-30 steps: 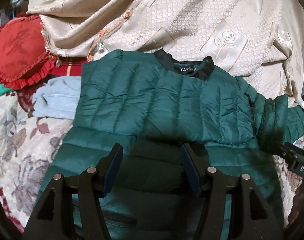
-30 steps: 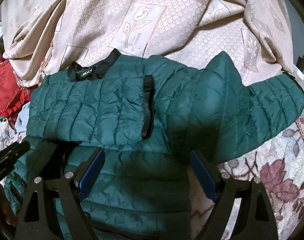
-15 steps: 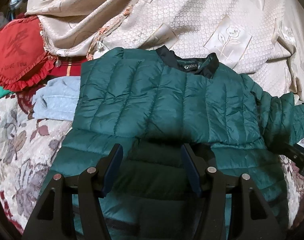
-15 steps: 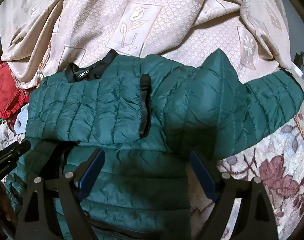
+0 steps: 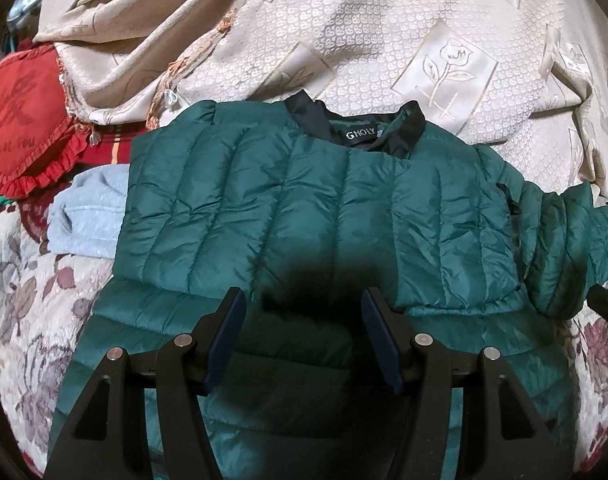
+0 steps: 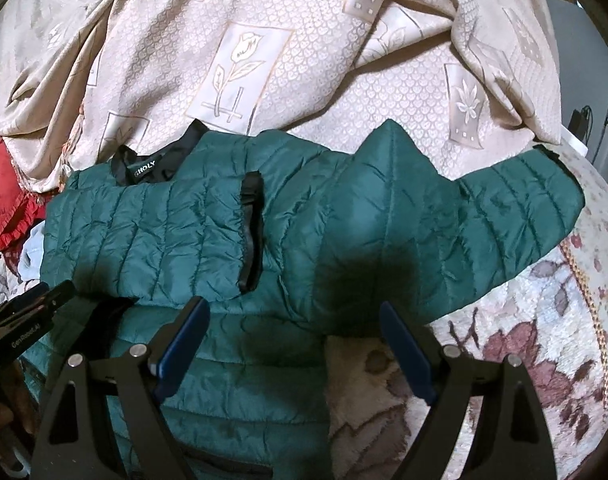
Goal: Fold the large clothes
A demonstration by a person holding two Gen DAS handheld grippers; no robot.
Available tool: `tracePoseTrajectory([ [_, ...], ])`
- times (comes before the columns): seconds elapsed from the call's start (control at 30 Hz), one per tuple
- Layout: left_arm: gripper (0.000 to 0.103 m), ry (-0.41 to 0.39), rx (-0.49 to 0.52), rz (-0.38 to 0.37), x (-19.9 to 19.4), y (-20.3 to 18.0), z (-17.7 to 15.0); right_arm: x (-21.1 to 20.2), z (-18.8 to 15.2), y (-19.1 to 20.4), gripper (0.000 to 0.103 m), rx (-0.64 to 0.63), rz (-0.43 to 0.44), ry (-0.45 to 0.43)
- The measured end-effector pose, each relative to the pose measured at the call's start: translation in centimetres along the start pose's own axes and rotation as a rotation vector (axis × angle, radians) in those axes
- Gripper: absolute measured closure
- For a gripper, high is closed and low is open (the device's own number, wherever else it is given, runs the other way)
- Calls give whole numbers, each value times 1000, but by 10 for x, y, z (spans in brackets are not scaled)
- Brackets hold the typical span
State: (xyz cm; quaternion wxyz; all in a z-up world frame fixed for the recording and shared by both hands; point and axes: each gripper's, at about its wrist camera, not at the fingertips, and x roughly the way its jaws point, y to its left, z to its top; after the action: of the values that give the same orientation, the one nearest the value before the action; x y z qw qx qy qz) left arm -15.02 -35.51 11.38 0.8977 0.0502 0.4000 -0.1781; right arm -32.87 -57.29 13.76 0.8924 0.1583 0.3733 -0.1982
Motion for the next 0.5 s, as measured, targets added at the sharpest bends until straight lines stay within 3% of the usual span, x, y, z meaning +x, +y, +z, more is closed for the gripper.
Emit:
tracePoseTrajectory([
  [0.27,60,2,9,-22,2,-13,2,-4,2,-7,13,0,6,-11],
  [0.5,60,14,13,-79,12,-35,6,-14,11,-61,13,50,-94,-60],
])
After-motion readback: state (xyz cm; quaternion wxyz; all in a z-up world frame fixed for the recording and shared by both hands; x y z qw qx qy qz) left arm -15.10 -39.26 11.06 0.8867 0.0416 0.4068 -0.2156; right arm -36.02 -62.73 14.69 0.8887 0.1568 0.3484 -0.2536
